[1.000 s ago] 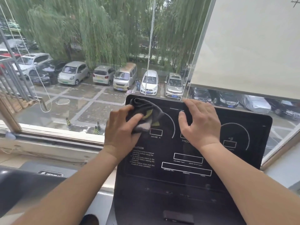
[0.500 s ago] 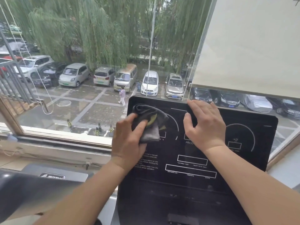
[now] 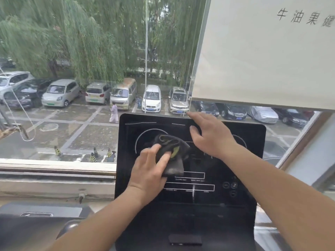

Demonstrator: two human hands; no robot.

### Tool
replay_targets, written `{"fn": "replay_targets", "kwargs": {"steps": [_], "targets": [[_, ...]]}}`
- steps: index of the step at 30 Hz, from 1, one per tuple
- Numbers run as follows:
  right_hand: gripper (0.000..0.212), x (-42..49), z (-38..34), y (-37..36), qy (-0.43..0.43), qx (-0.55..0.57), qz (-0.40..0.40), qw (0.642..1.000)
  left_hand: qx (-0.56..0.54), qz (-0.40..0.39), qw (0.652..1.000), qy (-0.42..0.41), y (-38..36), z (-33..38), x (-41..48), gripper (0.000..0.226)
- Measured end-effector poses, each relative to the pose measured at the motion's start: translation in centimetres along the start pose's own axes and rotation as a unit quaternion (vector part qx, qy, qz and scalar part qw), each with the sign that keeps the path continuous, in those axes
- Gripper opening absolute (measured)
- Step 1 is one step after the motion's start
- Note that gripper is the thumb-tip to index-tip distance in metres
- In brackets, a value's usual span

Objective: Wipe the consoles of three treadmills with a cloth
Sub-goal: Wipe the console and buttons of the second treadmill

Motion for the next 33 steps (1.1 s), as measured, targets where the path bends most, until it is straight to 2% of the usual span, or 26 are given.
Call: {"fn": "replay_targets", "kwargs": {"steps": [2,3,5,7,9,10,13,14,15,16,19,20,21,22,25,26,27,28,31,33], "targets": [[0.048,0.0,2.3,1.7,-0.045,-0.046,0.027,0.998,0.036,-0.018,0.993,-0.107,0.2,-0.2,0.9,0.072],[0.047,-0.3,3.9,2.3,-0.079,-0.065,0.035,0.994,0.051,-0.012,0.993,-0.107,0.7,-1.0,1.8,0.072],[0.049,-1.5,6.5,2.4,-0.12,-0.081,0.044,0.988,0.051,0.034,0.998,0.002,1.9,-2.8,3.8,0.066],[0.052,-2.6,8.2,1.4,-0.108,-0.053,0.06,0.991,0.015,0.066,0.987,0.146,2.1,-2.5,4.2,0.058],[0.046,-2.8,9.2,1.5,-0.108,-0.002,0.077,0.991,-0.005,0.062,0.983,0.175,0.9,-0.5,3.8,0.061],[0.044,-2.7,9.6,1.7,-0.106,0.019,0.076,0.991,-0.004,0.049,0.989,0.141,0.2,0.5,3.4,0.065],[0.047,-2.8,10.6,2.0,-0.072,0.039,0.06,0.995,0.058,-0.008,0.997,-0.058,-0.4,1.8,2.8,0.069],[0.05,-3.0,10.8,1.8,-0.059,0.028,0.054,0.996,0.078,-0.012,0.992,-0.098,-0.1,1.5,3.4,0.067],[0.055,-3.3,10.8,1.3,-0.047,0.007,0.049,0.998,0.093,-0.007,0.99,-0.104,0.3,1.2,4.2,0.065],[0.061,-3.4,10.8,0.7,-0.042,-0.016,0.049,0.998,0.1,0.004,0.992,-0.073,0.5,1.1,5.1,0.064],[0.07,-3.2,10.4,-0.2,-0.063,-0.039,0.068,0.995,0.075,0.037,0.992,0.091,0.0,2.9,5.6,0.063],[0.07,-3.1,10.3,-0.2,-0.066,-0.041,0.073,0.994,0.059,0.035,0.991,0.114,-0.8,3.9,5.0,0.064],[0.069,-3.1,10.4,-0.2,-0.063,-0.043,0.075,0.994,0.048,0.03,0.993,0.105,-1.6,4.8,4.4,0.067],[0.069,-3.1,10.6,-0.3,-0.056,-0.045,0.074,0.995,0.042,0.015,0.997,0.063,-2.3,5.5,3.7,0.071],[0.069,-3.3,10.9,-0.2,-0.039,-0.053,0.067,0.996,0.052,-0.051,0.986,-0.151,-2.6,5.5,2.8,0.072],[0.07,-3.3,10.8,-0.2,-0.041,-0.054,0.07,0.995,0.062,-0.058,0.978,-0.188,-1.8,4.9,3.5,0.066],[0.069,-3.2,10.6,-0.2,-0.045,-0.053,0.074,0.995,0.078,-0.049,0.978,-0.19,-1.0,4.1,4.8,0.062],[0.069,-3.2,10.4,-0.2,-0.05,-0.049,0.077,0.995,0.093,-0.033,0.983,-0.157,0.0,3.1,6.2,0.06],[0.065,-3.0,10.4,-0.2,-0.054,-0.045,0.076,0.995,0.075,0.028,0.996,0.041,1.7,0.7,8.9,0.064],[0.062,-3.0,10.6,-0.1,-0.048,-0.046,0.071,0.995,0.037,0.048,0.991,0.115,1.1,1.4,7.7,0.064]]}}
Point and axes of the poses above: each hand's wrist, its own x-axis towards the middle knuckle, its own y-axis out of the back of the hand, z = x × y, the point moved 5 cm from there along x, towards the middle knuckle, and after that the axes turned 4 degrees about x, right-handed, at the moved point
